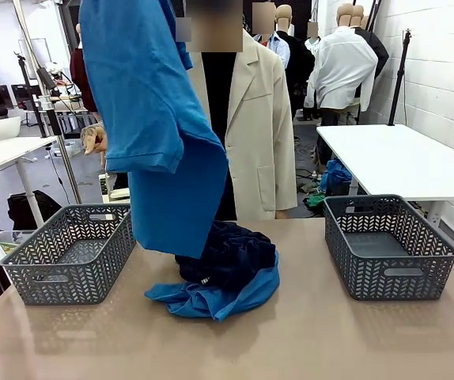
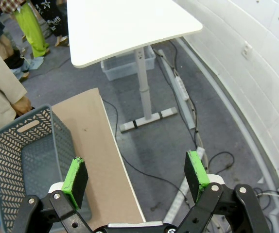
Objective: Sort the tops and bottoms.
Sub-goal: Sort the clothes according to human instructions.
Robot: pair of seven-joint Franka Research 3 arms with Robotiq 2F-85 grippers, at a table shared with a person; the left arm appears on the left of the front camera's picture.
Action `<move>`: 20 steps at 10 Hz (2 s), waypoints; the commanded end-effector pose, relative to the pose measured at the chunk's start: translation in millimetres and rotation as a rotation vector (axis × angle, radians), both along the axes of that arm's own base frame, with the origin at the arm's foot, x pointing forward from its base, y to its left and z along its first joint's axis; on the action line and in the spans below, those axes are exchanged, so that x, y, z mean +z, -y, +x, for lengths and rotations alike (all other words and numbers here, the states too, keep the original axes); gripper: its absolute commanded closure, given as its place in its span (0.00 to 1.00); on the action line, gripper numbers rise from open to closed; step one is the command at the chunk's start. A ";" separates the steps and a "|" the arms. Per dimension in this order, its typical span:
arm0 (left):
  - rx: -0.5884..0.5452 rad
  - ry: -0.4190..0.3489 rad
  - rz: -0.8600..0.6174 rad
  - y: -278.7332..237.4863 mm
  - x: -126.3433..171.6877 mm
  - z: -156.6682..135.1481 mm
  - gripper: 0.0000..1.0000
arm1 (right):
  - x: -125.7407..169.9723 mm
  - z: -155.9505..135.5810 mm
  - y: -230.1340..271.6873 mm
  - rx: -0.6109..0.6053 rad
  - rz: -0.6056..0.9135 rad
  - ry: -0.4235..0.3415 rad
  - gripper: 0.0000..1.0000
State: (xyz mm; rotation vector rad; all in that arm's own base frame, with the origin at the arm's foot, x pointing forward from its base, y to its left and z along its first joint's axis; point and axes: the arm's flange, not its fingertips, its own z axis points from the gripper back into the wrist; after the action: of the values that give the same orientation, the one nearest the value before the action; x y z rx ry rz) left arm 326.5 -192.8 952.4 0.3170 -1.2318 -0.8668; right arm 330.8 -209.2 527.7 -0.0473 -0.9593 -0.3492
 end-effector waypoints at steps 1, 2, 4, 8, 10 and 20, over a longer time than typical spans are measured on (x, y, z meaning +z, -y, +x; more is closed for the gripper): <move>0.130 0.097 -0.006 -44.3 -1.5 -4.9 1.00 | -2.2 -0.5 -0.8 -0.003 0.014 -0.004 0.00; 0.195 0.166 -0.034 -63.6 12.6 -7.8 1.00 | -2.2 -0.5 -0.8 -0.003 0.014 -0.004 0.00; 0.219 0.186 -0.015 -95.9 27.4 -5.2 1.00 | -2.2 -0.5 -0.8 -0.003 0.014 -0.004 0.00; 0.232 0.006 -0.016 -140.7 -43.1 25.8 1.00 | -2.2 -0.5 -0.8 -0.003 0.014 -0.004 0.00; 0.209 -0.073 -0.033 -150.5 -91.5 29.3 1.00 | -2.2 -0.5 -0.8 -0.003 0.014 -0.004 0.00; 0.337 -0.317 -0.041 -183.9 -143.3 118.5 1.00 | -2.2 -0.5 -0.8 -0.003 0.014 -0.004 0.00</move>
State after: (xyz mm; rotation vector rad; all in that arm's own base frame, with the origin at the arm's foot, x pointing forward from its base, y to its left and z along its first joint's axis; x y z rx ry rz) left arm 403.8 -27.1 800.7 0.3320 -0.9583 -0.6083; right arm 330.7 -209.4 527.9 -0.0479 -0.9592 -0.3496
